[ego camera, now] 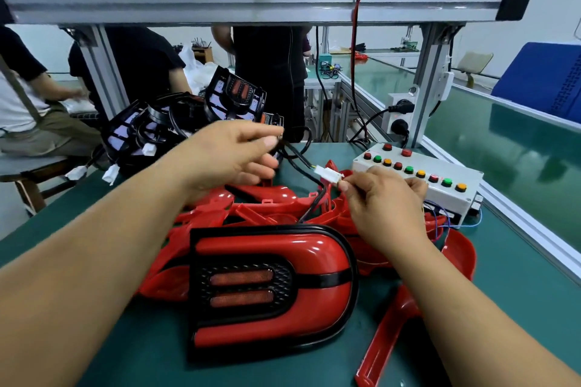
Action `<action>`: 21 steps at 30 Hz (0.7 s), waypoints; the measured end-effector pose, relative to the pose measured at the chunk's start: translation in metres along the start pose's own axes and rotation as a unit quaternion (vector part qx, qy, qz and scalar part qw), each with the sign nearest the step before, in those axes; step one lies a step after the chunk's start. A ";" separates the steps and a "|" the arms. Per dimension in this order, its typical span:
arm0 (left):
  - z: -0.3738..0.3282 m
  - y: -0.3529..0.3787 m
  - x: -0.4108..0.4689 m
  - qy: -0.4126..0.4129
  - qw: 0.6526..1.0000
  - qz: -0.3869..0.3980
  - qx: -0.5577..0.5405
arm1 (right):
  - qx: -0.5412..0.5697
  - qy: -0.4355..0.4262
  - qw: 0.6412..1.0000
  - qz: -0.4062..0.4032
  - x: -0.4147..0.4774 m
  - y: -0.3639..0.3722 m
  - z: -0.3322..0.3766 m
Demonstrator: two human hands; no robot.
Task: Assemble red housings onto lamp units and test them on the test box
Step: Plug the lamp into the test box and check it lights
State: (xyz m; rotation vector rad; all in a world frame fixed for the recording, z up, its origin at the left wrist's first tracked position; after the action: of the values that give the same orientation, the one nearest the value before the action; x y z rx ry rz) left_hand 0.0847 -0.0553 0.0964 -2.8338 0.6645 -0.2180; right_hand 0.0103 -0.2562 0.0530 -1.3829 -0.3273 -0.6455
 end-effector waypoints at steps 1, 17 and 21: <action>0.006 -0.013 -0.010 0.006 1.000 -0.022 -0.008 | -0.027 0.008 0.999 0.021 0.001 0.005 -0.004; 0.069 -0.028 -0.073 0.078 0.995 0.058 0.023 | -0.070 0.007 0.986 0.149 0.016 0.031 0.001; 0.072 -0.042 -0.069 0.079 0.997 0.011 -0.023 | -0.180 0.025 0.962 0.206 0.035 0.048 -0.012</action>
State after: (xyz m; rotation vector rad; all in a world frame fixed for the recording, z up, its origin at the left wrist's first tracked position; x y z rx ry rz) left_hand 0.0555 0.0257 0.0312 -2.8729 0.7401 -0.4321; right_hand 0.0647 -0.2731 0.0331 -1.7146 0.1291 -0.4011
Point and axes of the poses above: each hand's wrist, its own x-axis towards the middle knuckle, its own y-axis out of the palm, z = x × y, the point moved 7 cm from there along x, towards the middle knuckle, and after that the axes turned 9 degrees about -x, right-handed, at the moved point
